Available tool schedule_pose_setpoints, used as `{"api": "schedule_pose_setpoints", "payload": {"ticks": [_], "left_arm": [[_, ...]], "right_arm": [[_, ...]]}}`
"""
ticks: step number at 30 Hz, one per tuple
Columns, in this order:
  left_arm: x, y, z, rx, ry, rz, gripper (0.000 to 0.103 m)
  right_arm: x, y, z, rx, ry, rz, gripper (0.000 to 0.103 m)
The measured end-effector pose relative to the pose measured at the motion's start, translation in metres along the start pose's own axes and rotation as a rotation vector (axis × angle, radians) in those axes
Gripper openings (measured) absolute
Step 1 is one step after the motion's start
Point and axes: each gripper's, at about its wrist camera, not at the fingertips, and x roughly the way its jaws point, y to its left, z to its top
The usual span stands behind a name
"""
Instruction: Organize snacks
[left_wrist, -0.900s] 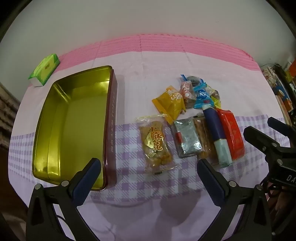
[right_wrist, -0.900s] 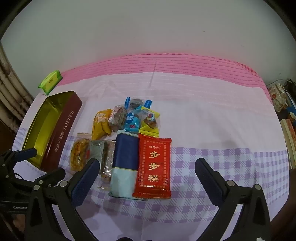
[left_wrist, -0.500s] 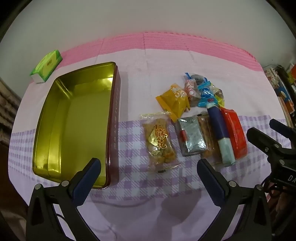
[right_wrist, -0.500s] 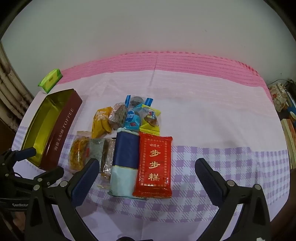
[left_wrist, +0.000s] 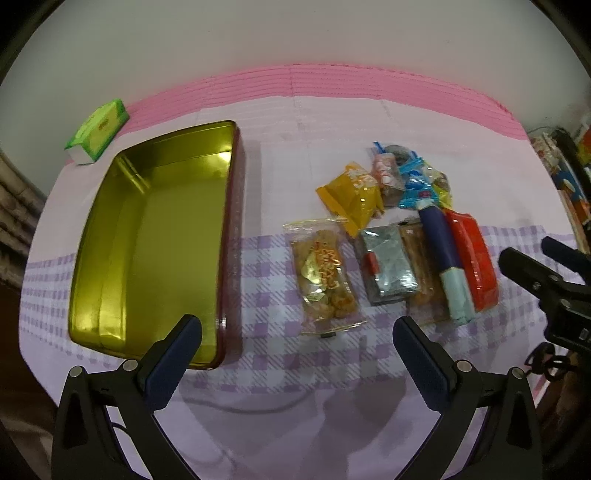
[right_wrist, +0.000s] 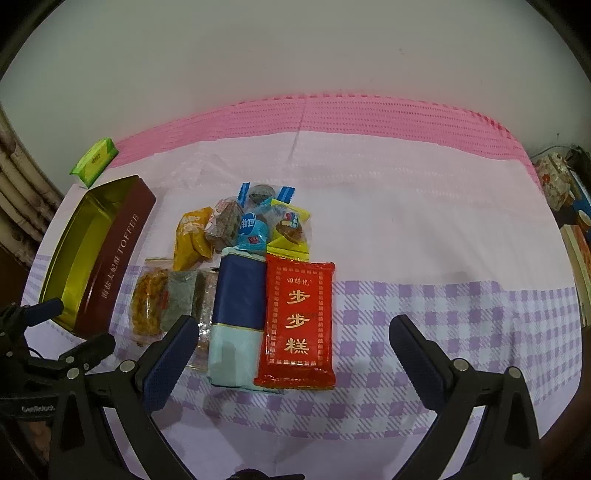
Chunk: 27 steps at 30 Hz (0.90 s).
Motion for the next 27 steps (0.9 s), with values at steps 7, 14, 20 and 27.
{"api": "schedule_pose_setpoints", "payload": {"ticks": [7,14,20,27], "left_arm": [[-0.002,-0.006,0.001,0.022,-0.017,0.005,0.103],[-0.003,-0.007,0.002,0.028,-0.035,-0.02,0.103],[-0.003,-0.012,0.004,0.047,-0.026,-0.043,0.103],[-0.004,-0.01,0.007,0.026,-0.04,-0.022,0.103]], "right_arm": [[0.003,0.0,-0.001,0.004,0.003,0.01,0.102],[0.006,-0.001,-0.001,0.01,0.011,0.019,0.102],[0.009,-0.004,0.0,0.016,0.017,0.017,0.102],[0.01,-0.005,0.0,0.015,0.017,0.019,0.102]]}}
